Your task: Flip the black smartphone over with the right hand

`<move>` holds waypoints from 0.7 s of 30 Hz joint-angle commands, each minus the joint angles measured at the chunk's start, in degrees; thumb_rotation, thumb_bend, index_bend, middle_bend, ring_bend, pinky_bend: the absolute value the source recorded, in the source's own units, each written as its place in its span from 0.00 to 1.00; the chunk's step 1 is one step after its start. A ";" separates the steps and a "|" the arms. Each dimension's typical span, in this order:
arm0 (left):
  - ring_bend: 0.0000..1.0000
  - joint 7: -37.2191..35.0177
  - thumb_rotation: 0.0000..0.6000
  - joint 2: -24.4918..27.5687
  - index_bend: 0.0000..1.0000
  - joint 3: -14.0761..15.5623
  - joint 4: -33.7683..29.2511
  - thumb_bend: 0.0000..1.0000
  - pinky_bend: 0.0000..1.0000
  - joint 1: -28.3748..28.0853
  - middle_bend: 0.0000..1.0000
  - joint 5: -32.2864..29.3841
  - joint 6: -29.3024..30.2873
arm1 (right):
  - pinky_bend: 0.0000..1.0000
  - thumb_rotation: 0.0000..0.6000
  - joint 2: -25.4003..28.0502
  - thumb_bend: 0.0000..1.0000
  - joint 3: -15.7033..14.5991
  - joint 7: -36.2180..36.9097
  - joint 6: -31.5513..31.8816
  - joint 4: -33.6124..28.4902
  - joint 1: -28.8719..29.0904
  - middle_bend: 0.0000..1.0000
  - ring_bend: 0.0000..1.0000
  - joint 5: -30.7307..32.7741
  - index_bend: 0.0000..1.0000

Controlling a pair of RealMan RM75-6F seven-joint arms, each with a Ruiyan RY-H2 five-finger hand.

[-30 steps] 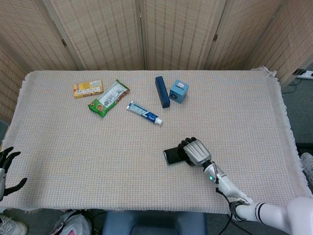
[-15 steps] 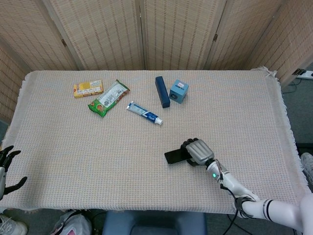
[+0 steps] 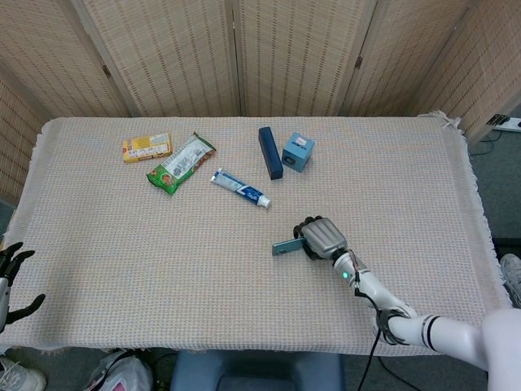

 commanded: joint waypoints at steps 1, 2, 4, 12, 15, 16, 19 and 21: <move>0.15 -0.17 1.00 0.10 0.22 0.02 0.03 0.21 0.20 0.13 0.15 0.00 0.14 | 0.29 1.00 -1.02 0.51 0.55 -0.75 1.11 1.34 0.77 0.37 0.22 0.66 0.39; 0.15 -0.24 1.00 0.13 0.22 0.02 0.06 0.21 0.20 0.16 0.15 -0.02 0.18 | 0.29 1.00 -1.11 0.51 0.60 -0.78 1.55 1.44 0.80 0.36 0.22 0.60 0.39; 0.15 -0.39 1.00 0.17 0.22 -0.01 0.11 0.21 0.20 0.24 0.15 -0.02 0.30 | 0.28 1.00 -1.12 0.50 0.59 -0.98 2.88 1.46 0.67 0.31 0.21 0.09 0.36; 0.15 -1.26 1.00 -0.18 0.22 -0.41 0.65 0.21 0.20 0.15 0.15 0.45 0.92 | 0.23 1.00 4.58 0.49 -0.67 -4.44 13.14 -5.72 -3.18 0.19 0.16 -3.70 0.24; 0.15 -1.37 1.00 -0.61 0.22 -0.75 0.95 0.21 0.20 -0.16 0.15 0.89 1.25 | 0.23 1.00 9.26 0.49 -1.74 -6.65 17.97 -11.66 -6.09 0.20 0.16 -4.92 0.24; 0.15 -1.45 1.00 -0.93 0.22 -0.92 1.16 0.21 0.20 -0.24 0.15 1.11 1.55 | 0.23 1.00 11.41 0.48 -2.37 -7.32 19.99 -14.32 -7.48 0.21 0.16 -5.62 0.24; 0.15 -1.50 1.00 -1.47 0.22 -1.23 1.48 0.21 0.20 -0.55 0.15 1.48 1.84 | 0.23 1.00 16.83 0.44 -4.49 -8.17 25.28 -20.12 -11.48 0.22 0.16 -8.12 0.24; 0.15 -1.10 1.00 -1.59 0.22 -1.26 1.46 0.21 0.20 -0.76 0.15 1.62 1.70 | 0.23 1.00 19.81 0.40 -5.97 -8.02 28.60 -22.84 -14.17 0.22 0.16 -9.89 0.24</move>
